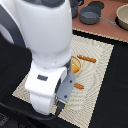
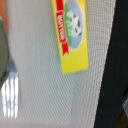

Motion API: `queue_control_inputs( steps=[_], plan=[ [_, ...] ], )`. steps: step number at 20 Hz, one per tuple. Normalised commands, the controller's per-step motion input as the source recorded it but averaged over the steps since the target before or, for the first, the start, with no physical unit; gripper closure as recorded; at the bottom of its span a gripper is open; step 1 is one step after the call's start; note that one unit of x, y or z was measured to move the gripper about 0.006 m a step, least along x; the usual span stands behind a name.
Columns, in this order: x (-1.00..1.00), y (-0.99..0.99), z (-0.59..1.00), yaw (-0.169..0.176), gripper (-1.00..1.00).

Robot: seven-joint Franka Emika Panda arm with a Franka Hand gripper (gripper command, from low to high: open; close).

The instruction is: Place the bread, butter, and milk from the table onto the serving area.

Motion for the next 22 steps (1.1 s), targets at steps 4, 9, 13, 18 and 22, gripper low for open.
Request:
queue_control_inputs(
  steps=[4, 9, 13, 18, 22],
  plan=[
    [-0.75, 0.78, 0.24, 0.018, -1.0],
    [-0.76, 0.8, 0.11, 0.017, -1.0],
    [-0.82, 0.74, 0.0, 0.024, -1.0],
    [-0.8, 0.75, 0.0, 0.027, -1.0],
    [-0.86, 0.75, -0.04, 0.01, -1.0]
  ],
)
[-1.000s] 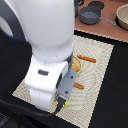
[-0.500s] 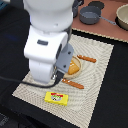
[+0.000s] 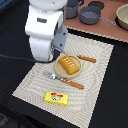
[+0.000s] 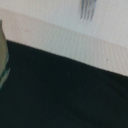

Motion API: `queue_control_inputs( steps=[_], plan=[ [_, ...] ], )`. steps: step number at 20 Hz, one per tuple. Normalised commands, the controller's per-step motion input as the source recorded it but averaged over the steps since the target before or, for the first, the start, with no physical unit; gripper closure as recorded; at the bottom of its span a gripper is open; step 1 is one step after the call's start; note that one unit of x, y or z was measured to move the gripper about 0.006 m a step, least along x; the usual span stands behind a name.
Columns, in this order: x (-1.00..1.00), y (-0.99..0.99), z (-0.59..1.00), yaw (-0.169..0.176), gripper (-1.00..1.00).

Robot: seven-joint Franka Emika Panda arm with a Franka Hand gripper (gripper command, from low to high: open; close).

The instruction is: Place the bread, butter, and milk from the table onto the serving area.

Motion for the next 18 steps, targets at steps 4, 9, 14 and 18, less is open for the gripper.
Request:
queue_control_inputs(
  steps=[4, 9, 14, 18],
  plan=[
    [-0.94, 0.69, -0.14, 0.004, -1.0],
    [-0.95, 0.64, -0.27, 0.009, -1.0],
    [-0.97, 0.57, -0.55, 0.0, -1.0],
    [-0.98, 0.53, -0.58, 0.0, -1.0]
  ],
)
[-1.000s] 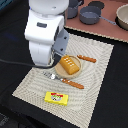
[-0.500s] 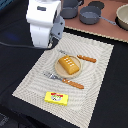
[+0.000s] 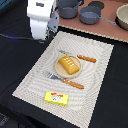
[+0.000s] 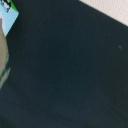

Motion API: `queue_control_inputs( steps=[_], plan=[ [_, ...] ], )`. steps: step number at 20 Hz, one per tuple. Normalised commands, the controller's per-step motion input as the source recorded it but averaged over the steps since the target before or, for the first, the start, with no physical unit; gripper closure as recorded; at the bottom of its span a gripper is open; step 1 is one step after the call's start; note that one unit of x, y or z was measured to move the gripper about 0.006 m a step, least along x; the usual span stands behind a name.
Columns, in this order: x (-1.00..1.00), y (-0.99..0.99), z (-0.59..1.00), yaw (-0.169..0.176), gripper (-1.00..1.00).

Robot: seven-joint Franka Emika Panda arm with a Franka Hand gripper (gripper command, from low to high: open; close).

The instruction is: Place the bread, butter, and milk from the table onto the serving area.

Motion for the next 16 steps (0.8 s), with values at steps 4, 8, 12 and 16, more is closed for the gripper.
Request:
queue_control_inputs(
  steps=[4, 8, 12, 16],
  plan=[
    [-0.84, 0.47, -0.48, -0.036, -1.0],
    [-0.56, 0.29, -0.1, -0.156, -1.0],
    [-0.37, 0.24, -0.02, -0.208, -1.0],
    [-0.34, 0.23, 0.0, -0.215, -1.0]
  ],
)
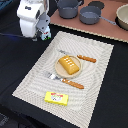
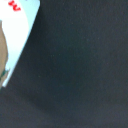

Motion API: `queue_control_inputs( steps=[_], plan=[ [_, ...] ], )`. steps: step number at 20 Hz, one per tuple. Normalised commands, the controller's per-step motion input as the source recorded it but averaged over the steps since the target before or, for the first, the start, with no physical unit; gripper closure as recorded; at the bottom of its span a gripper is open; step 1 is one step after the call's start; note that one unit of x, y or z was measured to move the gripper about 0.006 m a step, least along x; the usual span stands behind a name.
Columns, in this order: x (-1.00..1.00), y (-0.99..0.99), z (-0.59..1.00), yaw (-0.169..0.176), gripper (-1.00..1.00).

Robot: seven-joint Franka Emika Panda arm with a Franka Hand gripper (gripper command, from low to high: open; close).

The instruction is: Place the bread, butter, and milk from the table onto the serving area.

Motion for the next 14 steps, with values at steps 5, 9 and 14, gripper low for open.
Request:
queue_control_inputs(
  steps=[5, 9, 14],
  plan=[
    [-0.2, 0.4, 0.02, -0.216, -1.0],
    [-0.23, 0.53, 0.03, -0.111, -1.0],
    [-0.09, 0.44, 0.0, -0.015, -1.0]
  ],
)
